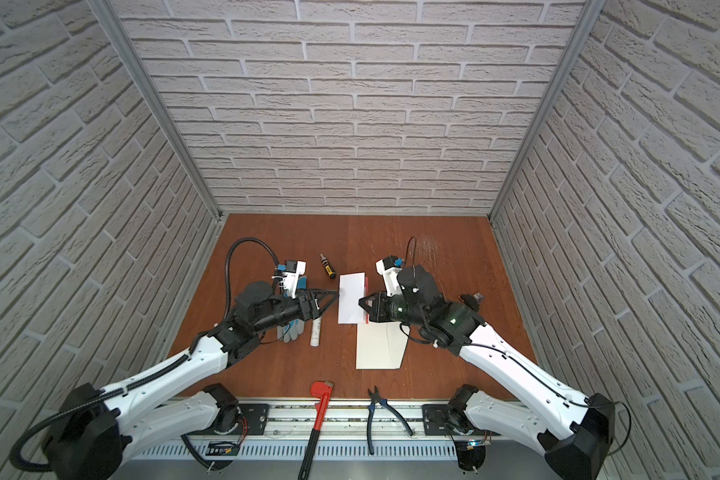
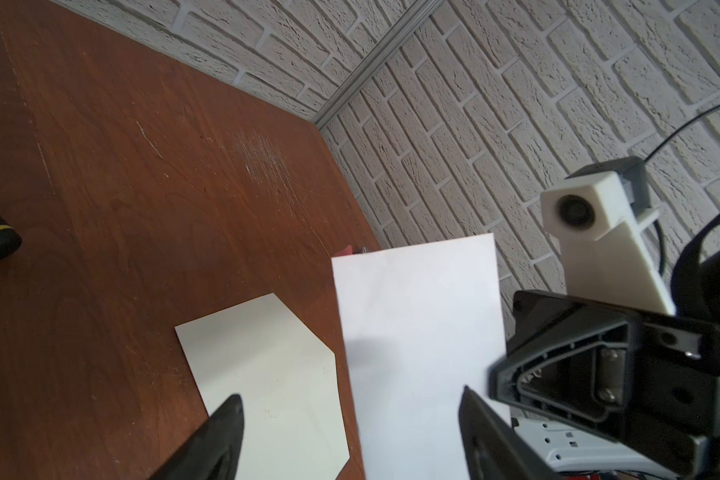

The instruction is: Place the letter into the envelope and seal it

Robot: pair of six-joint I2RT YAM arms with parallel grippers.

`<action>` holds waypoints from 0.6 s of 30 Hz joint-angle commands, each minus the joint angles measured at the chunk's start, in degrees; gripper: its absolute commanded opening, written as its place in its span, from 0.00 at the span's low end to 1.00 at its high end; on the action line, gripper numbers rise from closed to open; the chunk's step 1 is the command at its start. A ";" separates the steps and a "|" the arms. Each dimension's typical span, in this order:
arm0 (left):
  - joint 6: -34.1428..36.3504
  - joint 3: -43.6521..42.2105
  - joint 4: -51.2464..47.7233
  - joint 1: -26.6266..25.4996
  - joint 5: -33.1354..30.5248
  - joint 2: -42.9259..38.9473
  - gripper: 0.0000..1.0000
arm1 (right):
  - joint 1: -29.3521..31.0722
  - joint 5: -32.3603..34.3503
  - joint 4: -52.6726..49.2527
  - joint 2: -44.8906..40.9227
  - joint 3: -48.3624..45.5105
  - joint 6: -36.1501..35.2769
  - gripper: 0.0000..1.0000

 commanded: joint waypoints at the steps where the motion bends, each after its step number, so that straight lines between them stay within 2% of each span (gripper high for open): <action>1: -2.07 1.71 11.03 0.34 3.08 2.64 0.79 | 0.29 -1.71 3.87 0.55 1.18 -0.95 0.06; 8: -7.64 1.19 22.00 0.19 6.12 7.60 0.77 | 0.30 -2.77 5.95 0.39 -0.21 -0.33 0.06; 11: -9.05 1.18 26.59 -0.26 8.64 9.24 0.72 | 0.21 -2.01 5.64 0.19 -0.32 -0.76 0.06; 15: -9.56 1.57 27.64 -0.28 9.39 9.51 0.65 | -0.04 -0.63 4.77 0.38 -0.57 -1.59 0.06; 18: -9.29 2.39 26.55 -0.10 10.22 9.61 0.55 | -0.63 -0.45 4.37 0.78 -0.82 -1.78 0.06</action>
